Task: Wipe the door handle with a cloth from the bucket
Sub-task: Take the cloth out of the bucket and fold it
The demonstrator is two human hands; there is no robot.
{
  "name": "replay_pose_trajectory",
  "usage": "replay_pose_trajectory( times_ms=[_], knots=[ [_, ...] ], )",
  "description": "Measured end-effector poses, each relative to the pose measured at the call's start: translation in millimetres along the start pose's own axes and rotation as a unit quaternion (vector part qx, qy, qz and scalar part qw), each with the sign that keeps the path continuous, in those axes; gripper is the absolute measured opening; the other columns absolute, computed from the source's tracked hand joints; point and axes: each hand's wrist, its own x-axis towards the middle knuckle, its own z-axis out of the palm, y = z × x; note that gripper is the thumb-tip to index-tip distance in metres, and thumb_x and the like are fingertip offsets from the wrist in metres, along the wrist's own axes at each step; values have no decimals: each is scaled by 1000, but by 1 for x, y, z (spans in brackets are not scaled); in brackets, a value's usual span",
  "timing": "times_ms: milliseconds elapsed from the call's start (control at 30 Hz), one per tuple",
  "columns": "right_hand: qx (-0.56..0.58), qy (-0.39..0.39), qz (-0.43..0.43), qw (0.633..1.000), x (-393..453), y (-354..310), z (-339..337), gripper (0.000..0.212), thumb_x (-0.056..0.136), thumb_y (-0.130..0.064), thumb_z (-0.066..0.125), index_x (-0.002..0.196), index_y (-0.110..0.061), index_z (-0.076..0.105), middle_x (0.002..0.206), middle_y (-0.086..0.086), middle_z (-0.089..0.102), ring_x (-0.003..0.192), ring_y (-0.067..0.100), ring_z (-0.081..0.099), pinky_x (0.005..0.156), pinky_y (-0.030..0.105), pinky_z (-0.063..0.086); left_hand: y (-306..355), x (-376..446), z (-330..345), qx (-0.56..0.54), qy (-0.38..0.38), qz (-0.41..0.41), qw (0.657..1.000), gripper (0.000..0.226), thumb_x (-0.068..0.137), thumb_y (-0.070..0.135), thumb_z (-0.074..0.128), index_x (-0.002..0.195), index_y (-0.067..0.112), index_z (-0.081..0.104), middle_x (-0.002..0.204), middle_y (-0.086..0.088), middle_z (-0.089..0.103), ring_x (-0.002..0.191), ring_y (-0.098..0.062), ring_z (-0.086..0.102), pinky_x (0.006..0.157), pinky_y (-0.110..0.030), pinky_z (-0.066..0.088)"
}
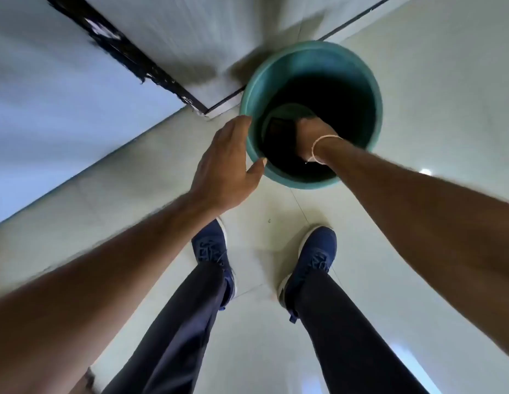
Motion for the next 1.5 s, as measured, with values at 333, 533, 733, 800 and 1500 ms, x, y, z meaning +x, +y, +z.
replay_pose_trajectory(
  times_ms=[333,533,733,800,1500],
  knots=[
    [20,-41,-7,999,84,8,45,51,116,-22,38,161,1,34,169,26,33,157,41,33,132,45,21,-17,6,26,-6,67,9,998,68,99,30,66,158,5,41,158,-10,50,147,-26,47,117,-38,46],
    [49,-35,21,998,93,9,46,65,113,-37,44,165,-1,26,174,24,22,162,38,21,134,42,13,-12,5,28,-7,73,2,997,66,100,27,68,157,5,43,159,-11,51,148,-26,47,118,-35,44],
    [161,-1,42,986,57,2,27,73,104,-56,58,154,-3,51,156,24,54,147,40,50,123,40,38,1,8,10,-9,28,-18,999,66,101,27,68,159,8,41,159,-9,49,147,-25,47,118,-36,43],
    [229,44,74,970,25,-6,0,59,95,-52,71,140,-13,65,137,18,69,129,38,65,106,36,52,14,9,-5,-25,12,-33,999,67,103,29,67,160,9,38,159,-8,49,146,-23,46,116,-30,39],
    [776,98,-57,621,-506,-170,-356,37,95,6,62,132,6,64,123,29,74,110,46,73,93,47,65,255,-203,-414,-464,39,-93,880,29,111,28,58,112,3,72,101,-10,79,93,-12,78,77,-23,63]
  ],
)
